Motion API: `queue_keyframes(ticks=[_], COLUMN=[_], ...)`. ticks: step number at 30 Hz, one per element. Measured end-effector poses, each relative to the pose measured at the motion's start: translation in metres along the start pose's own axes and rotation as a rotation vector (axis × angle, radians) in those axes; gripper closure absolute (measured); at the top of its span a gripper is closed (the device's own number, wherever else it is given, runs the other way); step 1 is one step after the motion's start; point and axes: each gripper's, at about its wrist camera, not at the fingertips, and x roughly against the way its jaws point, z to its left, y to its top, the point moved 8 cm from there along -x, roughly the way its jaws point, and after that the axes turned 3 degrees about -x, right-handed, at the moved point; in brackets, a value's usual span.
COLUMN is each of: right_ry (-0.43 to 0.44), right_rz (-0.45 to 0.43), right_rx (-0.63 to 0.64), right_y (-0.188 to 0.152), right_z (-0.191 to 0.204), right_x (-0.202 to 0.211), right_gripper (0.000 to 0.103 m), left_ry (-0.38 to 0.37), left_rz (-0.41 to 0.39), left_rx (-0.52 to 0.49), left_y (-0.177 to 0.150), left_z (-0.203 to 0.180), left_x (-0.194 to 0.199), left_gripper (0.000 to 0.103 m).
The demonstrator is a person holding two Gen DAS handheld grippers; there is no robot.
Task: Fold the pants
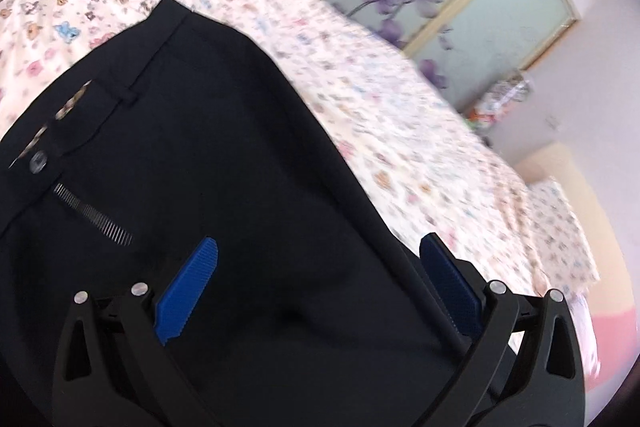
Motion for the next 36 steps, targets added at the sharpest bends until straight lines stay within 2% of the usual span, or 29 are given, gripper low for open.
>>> queue_keyframes(ticks=[5,7,10,11,13,14,15,16,18,23,29,33,36], right_ry=[-0.037,-0.053,-0.068,-0.071,-0.076,-0.078,-0.078,-0.077,-0.071,-0.027,0.08,0.125,0.129], right_rz=[0.018,0.016,0.021,0.024,0.027,0.027,0.028,0.028,0.029,-0.002,-0.063,-0.087,-0.112], right_rx=[0.046,0.078,0.119,0.129,0.154,0.161,0.171,0.177,0.18,0.191,0.208,0.213,0.208], right_y=[-0.002,-0.002,0.0,0.0,0.0,0.001,0.001,0.001,0.002,0.009,0.021,0.025,0.032], right_z=[0.005,0.008,0.011,0.012,0.013,0.015,0.017,0.018,0.019,0.026,0.043,0.047,0.042], right_x=[-0.008,-0.012,-0.018,-0.019,-0.02,-0.021,-0.022,-0.022,-0.021,-0.013,0.01,0.025,0.033], right_gripper=[0.099,0.099,0.099,0.099,0.099,0.099,0.099,0.099,0.099,0.099,0.099,0.099,0.099], left_ry=[0.166,0.237,0.365,0.401,0.454,0.457,0.434,0.404,0.378,0.337,0.253,0.169,0.144], left_rz=[-0.026,-0.031,-0.017,-0.008,0.004,0.006,0.009,0.011,-0.016,-0.116,-0.204,-0.245,-0.259], left_rx=[0.108,0.135,0.075,0.043,-0.018,-0.03,-0.029,-0.021,-0.002,-0.052,-0.147,-0.096,-0.053], left_y=[0.045,0.061,0.078,0.081,0.087,0.089,0.09,0.091,0.091,0.08,0.039,-0.011,-0.049], left_z=[0.014,0.018,0.016,0.015,0.012,0.011,0.01,0.01,0.012,0.009,-0.002,0.013,0.033], left_x=[-0.056,-0.077,-0.102,-0.109,-0.119,-0.122,-0.124,-0.125,-0.12,-0.071,0.035,0.104,0.133], left_gripper=[0.003,0.007,0.026,0.035,0.045,0.059,0.079,0.088,0.094,0.096,0.096,0.095,0.094])
